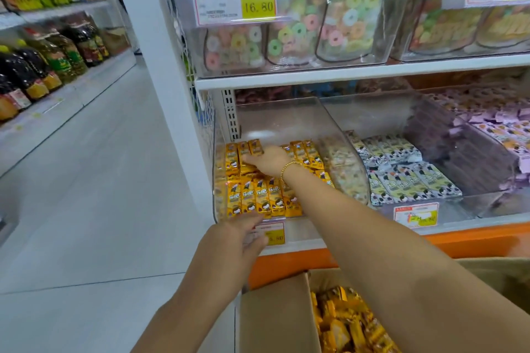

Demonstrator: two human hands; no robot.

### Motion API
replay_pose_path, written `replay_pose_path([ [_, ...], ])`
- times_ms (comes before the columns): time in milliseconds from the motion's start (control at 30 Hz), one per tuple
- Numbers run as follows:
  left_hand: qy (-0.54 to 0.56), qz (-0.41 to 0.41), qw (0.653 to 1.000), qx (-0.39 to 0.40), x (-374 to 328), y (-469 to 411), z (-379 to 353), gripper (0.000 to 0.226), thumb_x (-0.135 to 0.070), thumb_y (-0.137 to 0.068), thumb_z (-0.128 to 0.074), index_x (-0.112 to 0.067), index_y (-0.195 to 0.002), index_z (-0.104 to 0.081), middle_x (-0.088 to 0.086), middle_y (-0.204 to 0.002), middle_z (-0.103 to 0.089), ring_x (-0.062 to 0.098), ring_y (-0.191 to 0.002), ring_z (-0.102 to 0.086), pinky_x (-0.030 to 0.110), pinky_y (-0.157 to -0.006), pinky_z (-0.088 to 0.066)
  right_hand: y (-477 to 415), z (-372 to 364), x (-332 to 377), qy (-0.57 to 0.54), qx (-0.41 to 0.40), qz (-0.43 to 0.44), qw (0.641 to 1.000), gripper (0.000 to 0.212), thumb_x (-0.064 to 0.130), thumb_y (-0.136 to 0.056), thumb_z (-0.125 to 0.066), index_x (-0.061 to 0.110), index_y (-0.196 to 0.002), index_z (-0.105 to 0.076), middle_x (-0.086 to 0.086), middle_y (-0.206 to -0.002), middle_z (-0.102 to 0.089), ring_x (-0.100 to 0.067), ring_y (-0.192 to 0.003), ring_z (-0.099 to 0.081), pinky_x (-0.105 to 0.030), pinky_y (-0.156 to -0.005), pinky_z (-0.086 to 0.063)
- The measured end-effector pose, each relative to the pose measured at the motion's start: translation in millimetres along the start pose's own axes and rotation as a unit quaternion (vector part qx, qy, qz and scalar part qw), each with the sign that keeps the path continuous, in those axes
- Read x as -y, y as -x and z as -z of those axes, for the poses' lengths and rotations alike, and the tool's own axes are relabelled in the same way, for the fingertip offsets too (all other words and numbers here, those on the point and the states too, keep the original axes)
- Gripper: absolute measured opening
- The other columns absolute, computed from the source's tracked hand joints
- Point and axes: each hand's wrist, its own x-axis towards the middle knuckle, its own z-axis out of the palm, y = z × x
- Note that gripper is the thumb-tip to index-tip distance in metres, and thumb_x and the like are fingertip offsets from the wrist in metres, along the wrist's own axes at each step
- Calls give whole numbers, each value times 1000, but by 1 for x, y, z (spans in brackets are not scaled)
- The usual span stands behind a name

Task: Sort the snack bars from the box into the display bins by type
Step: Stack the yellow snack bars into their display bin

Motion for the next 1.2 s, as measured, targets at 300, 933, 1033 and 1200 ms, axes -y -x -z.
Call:
replay_pose_path([
  [300, 69, -39, 994, -73, -19, 9, -14, 17, -28, -89, -60, -34, -74, -66, -21, -65, -63, -4, -67, -58, 16, -63, -38, 112, 40, -35, -54, -109, 186, 975, 30, 25, -93, -58, 11, -68, -66, 0, -68, -67, -7, -62, -60, -29, -61, -49],
  [933, -179, 95, 826, 526, 13, 112, -153, 85, -40, -95, -51, -20, -151, 9, 1, -160, -7, 19, -142, -26, 28, -113, -28, 232, -181, -320, 65, 217, -103, 969, 88, 45, -82, -69, 19, -150, -19, -16, -132, -54, -32, -126, -45, -36, -104, -36],
  [1033, -157, 107, 807, 559, 21, 109, -154, 88, -43, -94, -53, -27, -149, 14, -3, -160, -5, 15, -141, -28, 26, -112, -30, 223, -198, -321, 146, 228, -61, 961, 81, 55, -83, -61, 23, -148, -23, -15, -134, -51, -32, -134, -36, -47, -116, -14],
  [1200, -147, 120, 795, 576, 27, 100, -152, 88, -47, -92, -54, -33, -150, 10, -6, -160, -7, 15, -142, -26, 26, -112, -30, 212, -192, -312, 149, 251, -21, 956, 53, 41, -94, -52, 21, -142, -40, -13, -130, -56, -30, -122, -50, -40, -107, -34],
])
